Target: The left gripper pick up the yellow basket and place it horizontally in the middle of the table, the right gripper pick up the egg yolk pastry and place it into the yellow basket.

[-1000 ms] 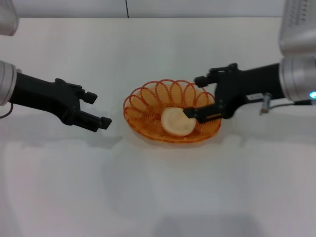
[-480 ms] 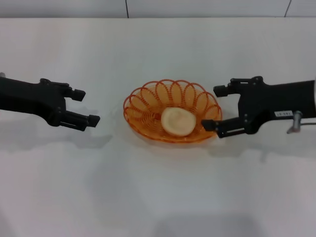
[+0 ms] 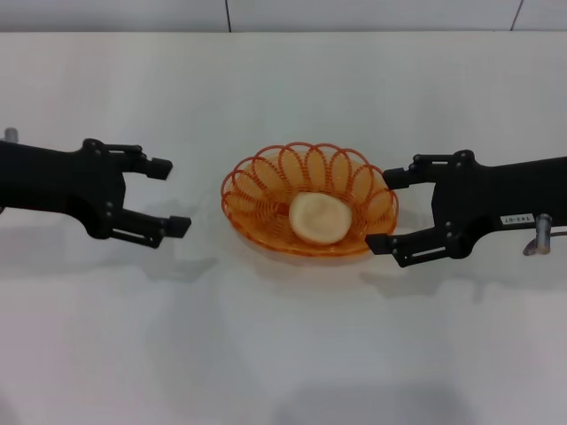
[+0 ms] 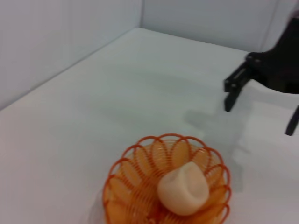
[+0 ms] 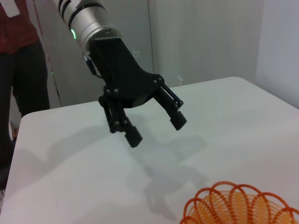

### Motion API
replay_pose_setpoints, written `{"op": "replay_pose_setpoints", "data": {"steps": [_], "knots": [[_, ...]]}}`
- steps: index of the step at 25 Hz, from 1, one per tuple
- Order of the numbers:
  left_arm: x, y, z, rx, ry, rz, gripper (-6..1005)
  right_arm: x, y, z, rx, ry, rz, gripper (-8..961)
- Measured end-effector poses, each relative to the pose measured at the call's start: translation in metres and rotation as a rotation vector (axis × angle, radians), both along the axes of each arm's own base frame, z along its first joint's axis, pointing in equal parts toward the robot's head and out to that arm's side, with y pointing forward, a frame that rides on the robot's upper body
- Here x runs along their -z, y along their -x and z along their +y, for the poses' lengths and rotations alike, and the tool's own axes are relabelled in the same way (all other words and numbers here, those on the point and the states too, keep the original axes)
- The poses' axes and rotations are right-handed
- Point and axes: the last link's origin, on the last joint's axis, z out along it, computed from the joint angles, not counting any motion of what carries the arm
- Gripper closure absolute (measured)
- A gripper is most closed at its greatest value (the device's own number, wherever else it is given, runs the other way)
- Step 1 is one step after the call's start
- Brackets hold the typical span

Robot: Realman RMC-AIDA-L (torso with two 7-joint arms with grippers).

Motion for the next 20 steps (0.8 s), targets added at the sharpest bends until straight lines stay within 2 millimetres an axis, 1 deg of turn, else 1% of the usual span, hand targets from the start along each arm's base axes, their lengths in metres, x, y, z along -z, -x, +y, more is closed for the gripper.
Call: {"op": "replay_pose_setpoints", "data": {"steps": [20], "knots": [[0.0041,-0.0027,-0.0050,0.035,0.045,0.008,111,0.0014,-0.0031,-0.0034,0.000,0.025,-0.018,81]]}}
